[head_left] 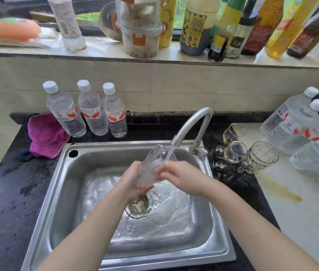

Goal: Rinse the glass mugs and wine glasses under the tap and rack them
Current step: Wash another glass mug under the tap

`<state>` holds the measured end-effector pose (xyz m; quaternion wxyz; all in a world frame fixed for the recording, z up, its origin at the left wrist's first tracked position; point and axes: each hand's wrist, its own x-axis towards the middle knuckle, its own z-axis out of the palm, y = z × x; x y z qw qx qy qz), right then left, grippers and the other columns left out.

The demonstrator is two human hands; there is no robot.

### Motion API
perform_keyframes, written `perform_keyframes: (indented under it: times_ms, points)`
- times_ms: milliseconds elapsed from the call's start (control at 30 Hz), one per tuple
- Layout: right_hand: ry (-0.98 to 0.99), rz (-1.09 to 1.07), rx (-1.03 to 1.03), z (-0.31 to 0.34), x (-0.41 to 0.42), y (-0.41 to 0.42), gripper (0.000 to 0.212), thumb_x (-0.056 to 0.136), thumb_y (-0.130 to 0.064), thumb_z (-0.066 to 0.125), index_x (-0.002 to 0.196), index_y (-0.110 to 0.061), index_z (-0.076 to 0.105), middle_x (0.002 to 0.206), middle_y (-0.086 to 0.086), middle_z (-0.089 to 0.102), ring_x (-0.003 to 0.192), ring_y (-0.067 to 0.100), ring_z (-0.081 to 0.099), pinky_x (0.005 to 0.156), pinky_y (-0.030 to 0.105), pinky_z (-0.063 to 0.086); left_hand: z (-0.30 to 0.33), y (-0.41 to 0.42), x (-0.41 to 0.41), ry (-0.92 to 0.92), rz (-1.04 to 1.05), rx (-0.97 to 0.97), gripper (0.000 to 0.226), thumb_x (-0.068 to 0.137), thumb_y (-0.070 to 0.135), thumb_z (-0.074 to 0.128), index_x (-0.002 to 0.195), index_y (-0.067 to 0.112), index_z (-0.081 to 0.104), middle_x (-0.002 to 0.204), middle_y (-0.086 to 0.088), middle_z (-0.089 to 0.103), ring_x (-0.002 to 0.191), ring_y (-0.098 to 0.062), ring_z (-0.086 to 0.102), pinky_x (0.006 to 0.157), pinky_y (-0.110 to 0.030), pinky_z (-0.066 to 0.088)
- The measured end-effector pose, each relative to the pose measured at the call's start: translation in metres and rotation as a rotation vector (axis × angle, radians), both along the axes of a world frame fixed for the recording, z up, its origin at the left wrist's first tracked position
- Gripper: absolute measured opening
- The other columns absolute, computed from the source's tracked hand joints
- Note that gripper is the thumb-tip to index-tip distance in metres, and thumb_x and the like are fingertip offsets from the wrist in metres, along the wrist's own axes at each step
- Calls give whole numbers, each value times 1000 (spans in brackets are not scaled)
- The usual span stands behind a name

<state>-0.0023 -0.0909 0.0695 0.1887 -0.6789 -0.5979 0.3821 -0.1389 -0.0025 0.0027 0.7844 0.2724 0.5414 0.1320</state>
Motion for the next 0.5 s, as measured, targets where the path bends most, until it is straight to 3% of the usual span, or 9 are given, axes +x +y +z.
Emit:
perform_keyframes:
  times_ms: [67, 167, 233, 300, 333, 367, 433, 500]
  points:
    - [31, -71, -3, 1, 4, 5, 18, 96, -15, 50, 103, -11, 65, 103, 0, 73, 95, 7, 67, 89, 23, 50, 2, -5, -1, -32, -5, 8, 35, 94, 36, 42, 108, 8, 59, 88, -9, 66, 63, -18, 65, 44, -27, 50]
    - [353, -395, 16, -1, 3, 15, 25, 98, -20, 49, 103, 1, 63, 94, 9, 75, 83, 12, 72, 86, 31, 56, 2, -13, 7, 25, -6, 264, 30, 98, 38, 40, 114, 17, 54, 112, -5, 58, 95, -23, 60, 57, -32, 53]
    - [310, -339, 56, 1, 3, 13, 26, 97, -25, 50, 106, -4, 62, 98, 11, 73, 89, 19, 70, 89, 37, 54, 2, -8, 10, 76, 22, 264, 23, 97, 34, 40, 101, 17, 56, 93, -1, 60, 79, -17, 60, 49, -26, 49]
    - [120, -76, -20, 7, 6, 9, 20, 94, -26, 52, 106, -16, 64, 106, 6, 71, 99, 19, 66, 90, 35, 52, 2, 2, 6, 21, 45, 102, 19, 92, 21, 41, 79, 13, 51, 59, 2, 56, 48, -12, 53, 39, -19, 40]
    - [38, 13, -71, 8, 9, 8, 17, 94, -23, 52, 106, -19, 64, 107, 1, 70, 100, 14, 65, 91, 30, 51, 3, 4, 4, -11, 33, 35, 16, 89, 19, 42, 76, 12, 49, 55, 1, 54, 42, -13, 51, 37, -18, 38]
    - [13, 21, -87, 7, 12, 9, 16, 93, -20, 53, 104, -19, 65, 106, -3, 71, 99, 9, 65, 90, 28, 52, 3, 3, 2, -19, 1, 19, 16, 90, 22, 44, 81, 11, 51, 62, -3, 58, 45, -15, 54, 38, -20, 40]
    - [118, -158, -43, 5, 13, 15, 16, 94, -18, 53, 100, -14, 68, 97, -1, 74, 89, 6, 69, 87, 28, 55, 0, -6, 3, 32, -56, 73, 31, 95, 43, 43, 101, 14, 55, 91, -7, 61, 62, -22, 62, 45, -25, 47]
    - [264, -387, 11, 5, 6, 18, 21, 95, -18, 51, 103, -8, 68, 92, 1, 75, 83, 5, 71, 85, 27, 56, 4, -13, 6, 93, -44, 157, 38, 94, 57, 36, 101, 23, 51, 92, -2, 53, 66, -24, 59, 50, -26, 46]
